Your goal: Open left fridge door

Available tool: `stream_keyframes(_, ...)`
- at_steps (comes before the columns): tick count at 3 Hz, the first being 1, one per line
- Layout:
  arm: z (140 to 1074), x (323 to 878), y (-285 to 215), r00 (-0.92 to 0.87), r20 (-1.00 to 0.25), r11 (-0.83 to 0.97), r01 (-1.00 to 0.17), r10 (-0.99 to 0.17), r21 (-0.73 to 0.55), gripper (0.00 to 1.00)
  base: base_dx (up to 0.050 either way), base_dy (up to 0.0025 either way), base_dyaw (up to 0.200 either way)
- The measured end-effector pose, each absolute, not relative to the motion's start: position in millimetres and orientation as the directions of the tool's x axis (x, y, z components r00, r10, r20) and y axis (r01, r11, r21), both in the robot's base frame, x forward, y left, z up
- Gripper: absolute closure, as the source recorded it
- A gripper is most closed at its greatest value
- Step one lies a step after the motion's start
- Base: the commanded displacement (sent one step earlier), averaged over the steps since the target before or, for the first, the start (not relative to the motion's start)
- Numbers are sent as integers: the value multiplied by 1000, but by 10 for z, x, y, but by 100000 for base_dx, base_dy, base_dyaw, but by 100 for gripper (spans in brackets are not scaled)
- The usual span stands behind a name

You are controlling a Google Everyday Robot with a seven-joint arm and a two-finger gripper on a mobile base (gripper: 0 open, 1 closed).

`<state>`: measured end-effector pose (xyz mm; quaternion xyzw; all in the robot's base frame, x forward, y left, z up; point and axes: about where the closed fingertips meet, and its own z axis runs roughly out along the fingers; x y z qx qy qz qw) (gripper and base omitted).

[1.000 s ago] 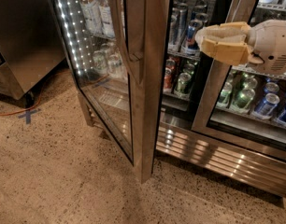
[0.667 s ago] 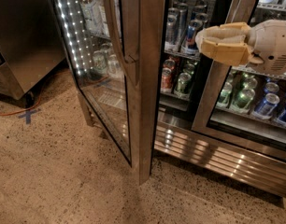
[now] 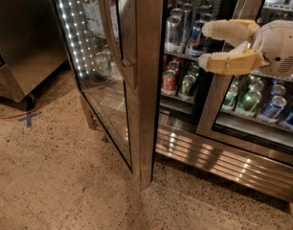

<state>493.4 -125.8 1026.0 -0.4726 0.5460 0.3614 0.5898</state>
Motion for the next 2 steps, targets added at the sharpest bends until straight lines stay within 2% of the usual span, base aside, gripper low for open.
stream_keyframes(1, 10263, 4933, -1250, 143, -986, 291, -943, -90, -163, 0, 0, 0, 0)
stream_keyframes(2, 10263, 4933, -1250, 143, -986, 291, -943, -90, -163, 0, 0, 0, 0)
